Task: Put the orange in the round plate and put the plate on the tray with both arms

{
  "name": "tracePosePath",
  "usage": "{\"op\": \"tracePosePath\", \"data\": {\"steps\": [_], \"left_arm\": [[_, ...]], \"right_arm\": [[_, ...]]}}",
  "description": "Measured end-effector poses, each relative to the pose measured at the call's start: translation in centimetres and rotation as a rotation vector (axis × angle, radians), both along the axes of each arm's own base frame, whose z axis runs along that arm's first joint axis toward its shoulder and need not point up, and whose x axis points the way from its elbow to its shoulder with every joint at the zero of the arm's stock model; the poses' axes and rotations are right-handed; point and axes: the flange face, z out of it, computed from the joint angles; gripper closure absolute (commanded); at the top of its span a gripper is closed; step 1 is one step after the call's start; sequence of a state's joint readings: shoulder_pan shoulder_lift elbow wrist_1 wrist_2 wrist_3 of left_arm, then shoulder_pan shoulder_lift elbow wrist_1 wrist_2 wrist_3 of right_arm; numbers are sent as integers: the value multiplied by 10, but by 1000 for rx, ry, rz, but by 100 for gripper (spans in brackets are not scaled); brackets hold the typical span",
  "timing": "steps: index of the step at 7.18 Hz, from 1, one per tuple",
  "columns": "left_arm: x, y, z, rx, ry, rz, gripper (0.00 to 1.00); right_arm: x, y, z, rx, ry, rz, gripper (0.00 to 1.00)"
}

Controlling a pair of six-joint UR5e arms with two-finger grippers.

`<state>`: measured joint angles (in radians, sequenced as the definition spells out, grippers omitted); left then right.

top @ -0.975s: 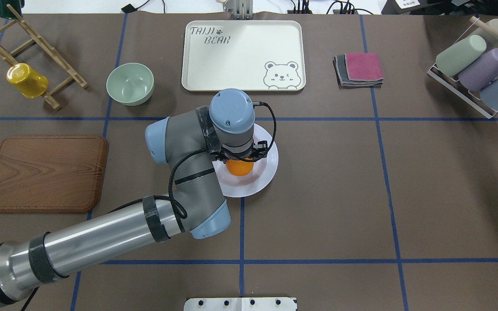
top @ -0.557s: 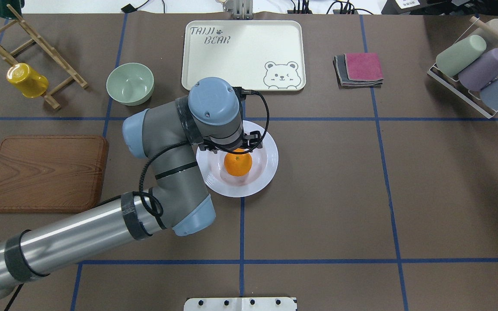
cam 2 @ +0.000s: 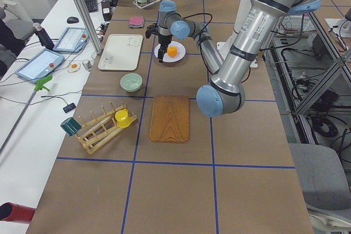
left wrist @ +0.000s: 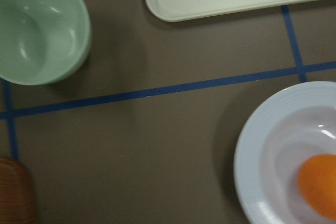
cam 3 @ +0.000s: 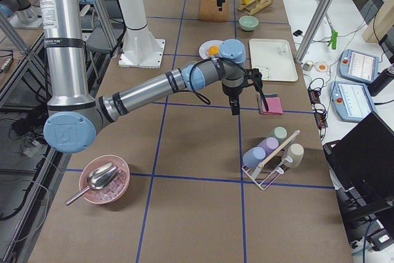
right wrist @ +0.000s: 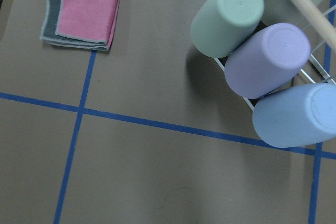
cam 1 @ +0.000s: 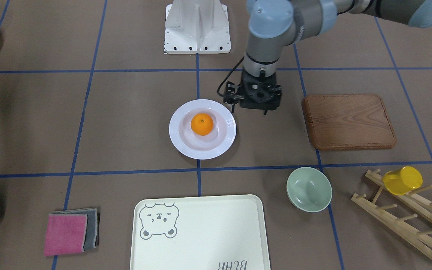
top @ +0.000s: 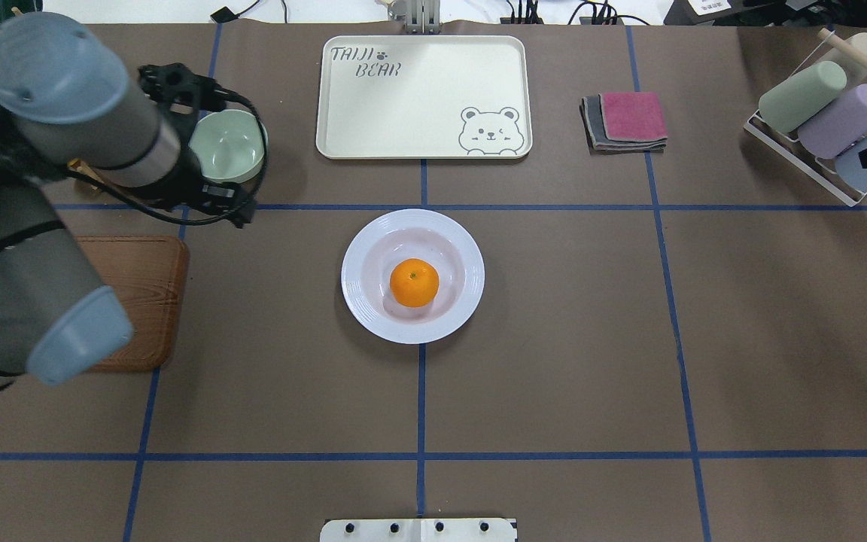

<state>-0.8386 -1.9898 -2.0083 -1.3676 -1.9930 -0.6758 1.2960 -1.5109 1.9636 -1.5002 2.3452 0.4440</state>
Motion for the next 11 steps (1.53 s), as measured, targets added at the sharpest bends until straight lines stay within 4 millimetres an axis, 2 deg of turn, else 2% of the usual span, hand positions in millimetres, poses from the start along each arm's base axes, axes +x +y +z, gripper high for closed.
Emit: {"op": "tracePosePath", "data": {"steps": [2,3,4,5,6,8,10,11], "left_arm": [[-138,-18,90,63,-79,97,2],[-199,-26,134,81,-106,137,2],[-250,-33,179,84,-109,181,2],[-288,-35,218,84,-98,218,2],[-311,-32,243,82,-85,233,2],[-338,-15,286,35,-74,194,2],[-352,6,330,-7,-70,155,2],[-353,9,341,-17,-69,151,2]], "right_arm": [[-70,18,-34,-27,-43,54,0],[-102,30,-52,-49,-66,79,0],[-133,44,-69,-86,-100,118,2],[-166,61,-85,-133,-158,175,2],[-201,82,-98,-186,-234,238,3],[-268,123,-109,-268,-379,369,5],[-325,152,-108,-306,-510,472,6],[-354,164,-112,-319,-549,505,14]]}}
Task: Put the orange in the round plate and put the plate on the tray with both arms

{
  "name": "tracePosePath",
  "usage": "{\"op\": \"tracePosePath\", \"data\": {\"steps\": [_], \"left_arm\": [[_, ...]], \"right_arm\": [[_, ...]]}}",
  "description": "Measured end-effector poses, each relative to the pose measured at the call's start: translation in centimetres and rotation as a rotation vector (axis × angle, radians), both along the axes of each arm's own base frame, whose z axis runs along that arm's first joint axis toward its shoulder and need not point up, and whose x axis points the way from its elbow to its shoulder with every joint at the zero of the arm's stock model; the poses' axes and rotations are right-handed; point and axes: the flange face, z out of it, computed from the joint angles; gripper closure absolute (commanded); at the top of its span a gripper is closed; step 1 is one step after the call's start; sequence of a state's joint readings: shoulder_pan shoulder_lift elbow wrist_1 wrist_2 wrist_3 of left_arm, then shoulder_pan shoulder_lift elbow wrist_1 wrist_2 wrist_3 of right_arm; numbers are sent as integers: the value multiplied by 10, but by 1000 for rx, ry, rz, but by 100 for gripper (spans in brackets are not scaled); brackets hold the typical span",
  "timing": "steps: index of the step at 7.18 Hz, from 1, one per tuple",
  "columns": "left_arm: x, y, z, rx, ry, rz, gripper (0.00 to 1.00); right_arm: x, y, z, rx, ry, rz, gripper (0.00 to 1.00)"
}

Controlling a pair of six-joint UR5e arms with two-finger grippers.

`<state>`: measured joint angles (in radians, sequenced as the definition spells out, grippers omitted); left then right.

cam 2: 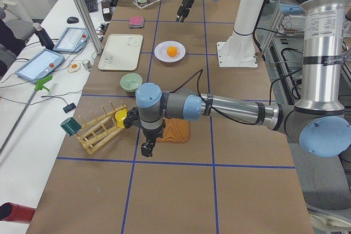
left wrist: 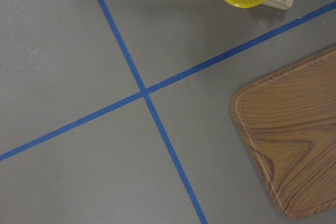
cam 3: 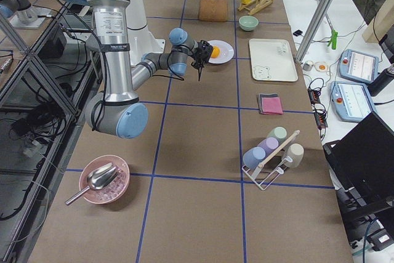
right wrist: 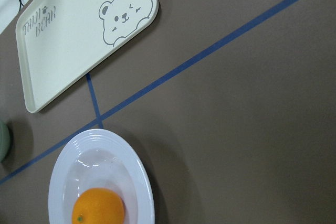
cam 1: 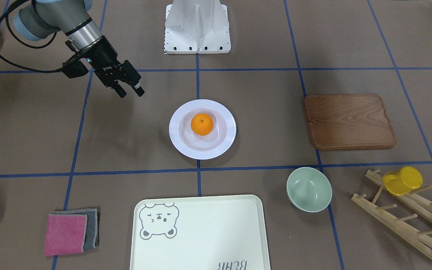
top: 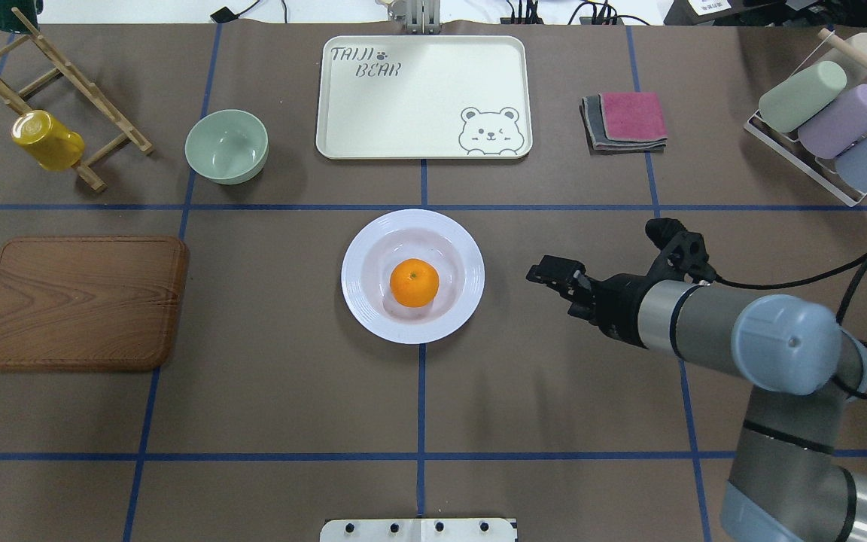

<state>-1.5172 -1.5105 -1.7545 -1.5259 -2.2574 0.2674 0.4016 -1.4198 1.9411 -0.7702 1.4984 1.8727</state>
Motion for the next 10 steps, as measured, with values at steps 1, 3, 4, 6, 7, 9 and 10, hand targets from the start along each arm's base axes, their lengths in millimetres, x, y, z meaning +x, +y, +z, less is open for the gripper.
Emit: {"op": "tracePosePath", "data": {"steps": [1,3,4,6,7,9,10], "left_arm": [[0,1,5,-6,0,-2,2],[-1,3,11,-15,0,-4,2],[-1,4,12,-17,1,-4,2],[-1,5,13,-18,1,-3,2],[-1,6,13,-18,1,-3,2],[-1,7,13,-19,1,-3,2],[-1,7,13,-18,1,-3,2]], "right_arm": [[-28,13,-6,0,-20,24,20],[-66,31,-5,6,-12,49,34],[-85,32,-8,9,-8,57,43],[-113,26,-14,9,-4,69,47],[-118,25,-15,5,-4,72,48],[-120,22,-13,-1,-1,77,52],[-119,19,-12,-6,0,84,52]]}}
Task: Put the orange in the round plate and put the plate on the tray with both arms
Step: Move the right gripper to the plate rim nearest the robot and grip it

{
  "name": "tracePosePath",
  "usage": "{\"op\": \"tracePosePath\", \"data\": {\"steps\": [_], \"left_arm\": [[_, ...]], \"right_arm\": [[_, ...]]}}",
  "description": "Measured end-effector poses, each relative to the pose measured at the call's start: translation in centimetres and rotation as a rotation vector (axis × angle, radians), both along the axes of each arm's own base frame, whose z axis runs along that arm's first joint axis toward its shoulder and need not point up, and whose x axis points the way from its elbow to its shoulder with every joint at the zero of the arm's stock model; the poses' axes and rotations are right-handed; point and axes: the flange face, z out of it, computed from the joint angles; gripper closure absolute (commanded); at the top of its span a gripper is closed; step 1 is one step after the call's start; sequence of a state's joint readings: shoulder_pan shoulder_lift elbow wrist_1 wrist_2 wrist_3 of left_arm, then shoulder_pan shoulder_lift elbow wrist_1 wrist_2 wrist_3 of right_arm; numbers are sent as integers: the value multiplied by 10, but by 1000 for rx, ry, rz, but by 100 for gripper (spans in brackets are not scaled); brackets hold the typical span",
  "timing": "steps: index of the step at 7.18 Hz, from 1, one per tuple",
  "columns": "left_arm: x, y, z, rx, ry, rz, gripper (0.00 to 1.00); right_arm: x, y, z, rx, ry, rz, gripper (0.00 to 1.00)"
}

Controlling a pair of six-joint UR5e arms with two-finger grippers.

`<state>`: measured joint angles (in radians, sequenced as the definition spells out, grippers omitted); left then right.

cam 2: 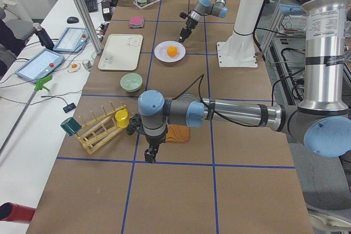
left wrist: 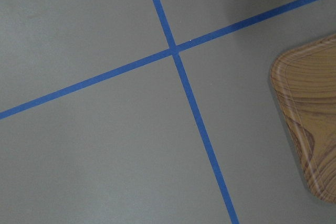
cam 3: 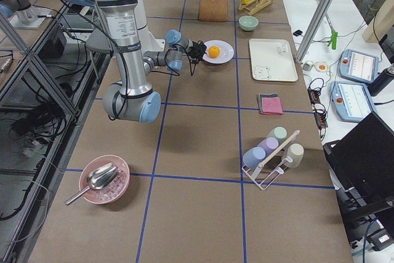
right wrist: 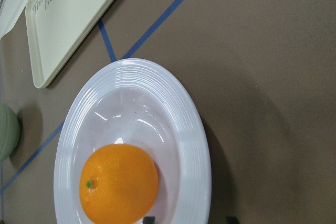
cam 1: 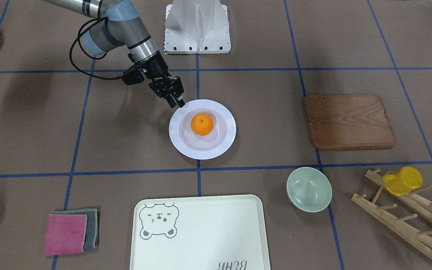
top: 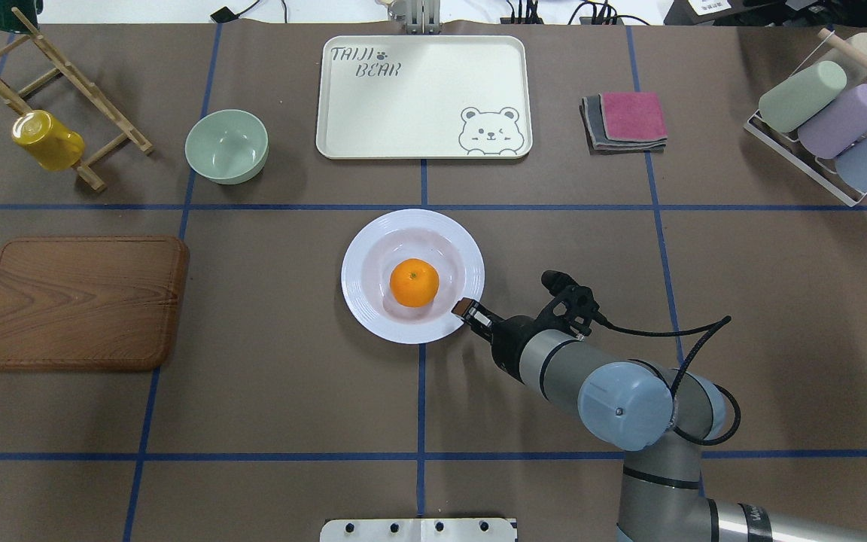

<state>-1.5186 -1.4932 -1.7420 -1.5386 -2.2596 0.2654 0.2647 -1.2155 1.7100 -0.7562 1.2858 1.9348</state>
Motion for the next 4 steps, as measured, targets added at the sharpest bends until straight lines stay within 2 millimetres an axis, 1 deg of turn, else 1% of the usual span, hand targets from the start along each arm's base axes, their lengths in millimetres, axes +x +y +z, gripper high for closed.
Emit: {"op": "tracePosePath", "data": {"steps": [2,4], "left_arm": [[0,0,0,0,0,0,2],[0,0,1,-1,0,0,2]], "right_arm": [[-2,-7,-1,-6,-2,12,52],[-10,-18,-1,-23,-1,31,52]]}}
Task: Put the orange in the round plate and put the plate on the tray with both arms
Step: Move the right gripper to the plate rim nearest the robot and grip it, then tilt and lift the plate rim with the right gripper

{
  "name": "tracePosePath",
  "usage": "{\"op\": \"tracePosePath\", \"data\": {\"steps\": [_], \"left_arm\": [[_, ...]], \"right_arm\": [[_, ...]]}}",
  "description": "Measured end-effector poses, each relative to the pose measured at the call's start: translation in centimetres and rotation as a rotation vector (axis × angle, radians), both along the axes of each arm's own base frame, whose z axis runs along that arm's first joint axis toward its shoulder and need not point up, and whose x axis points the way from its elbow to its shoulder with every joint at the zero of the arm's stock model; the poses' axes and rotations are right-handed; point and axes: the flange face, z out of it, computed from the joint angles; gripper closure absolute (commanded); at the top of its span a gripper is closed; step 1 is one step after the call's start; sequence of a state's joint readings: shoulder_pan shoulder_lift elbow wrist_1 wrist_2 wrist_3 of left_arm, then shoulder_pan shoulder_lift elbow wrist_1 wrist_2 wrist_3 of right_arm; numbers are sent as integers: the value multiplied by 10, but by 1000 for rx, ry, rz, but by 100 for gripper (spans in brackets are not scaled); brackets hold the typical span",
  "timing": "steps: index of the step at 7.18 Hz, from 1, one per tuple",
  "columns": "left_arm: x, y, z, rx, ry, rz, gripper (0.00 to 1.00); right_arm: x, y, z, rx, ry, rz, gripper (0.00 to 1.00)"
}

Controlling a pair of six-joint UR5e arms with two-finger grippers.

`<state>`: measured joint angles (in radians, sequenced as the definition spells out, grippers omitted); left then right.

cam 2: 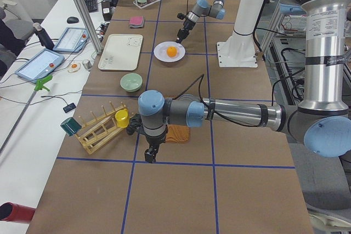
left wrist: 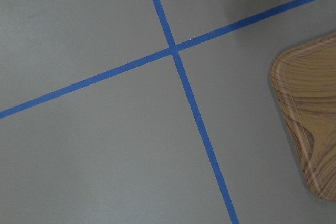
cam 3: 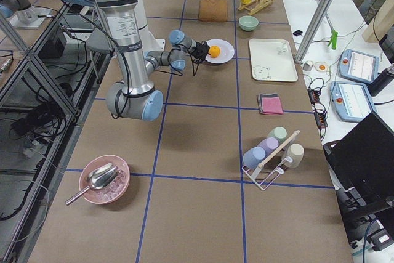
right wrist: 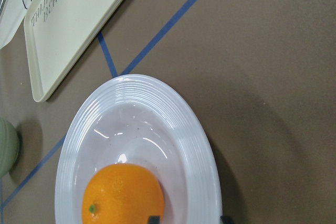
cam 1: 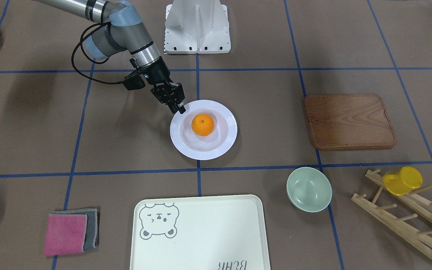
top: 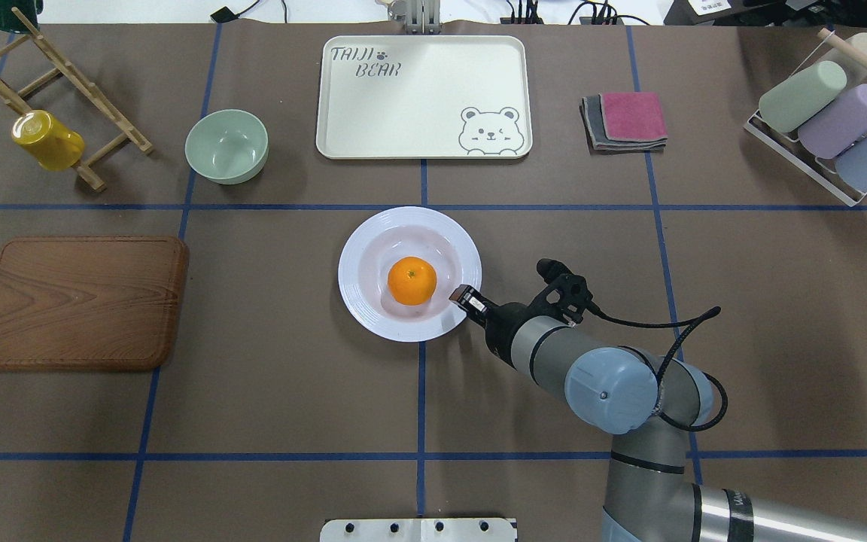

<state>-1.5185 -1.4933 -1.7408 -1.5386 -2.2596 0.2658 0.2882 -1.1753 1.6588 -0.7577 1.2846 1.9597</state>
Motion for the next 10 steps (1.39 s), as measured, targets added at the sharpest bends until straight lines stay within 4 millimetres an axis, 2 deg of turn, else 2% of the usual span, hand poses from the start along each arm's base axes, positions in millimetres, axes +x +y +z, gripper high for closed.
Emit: {"op": "tracePosePath", "data": {"steps": [2,6,10], "left_arm": [[1,0,2,-3,0,2,2],[1,0,3,-8,0,1,2],[1,-1,3,-10,0,-3,2]], "right_arm": [[-5,-5,5,-11,7,8,52],[6,-13,-8,-2,-15,11,51],[-2,-13,6,-15,20,8,51]]}}
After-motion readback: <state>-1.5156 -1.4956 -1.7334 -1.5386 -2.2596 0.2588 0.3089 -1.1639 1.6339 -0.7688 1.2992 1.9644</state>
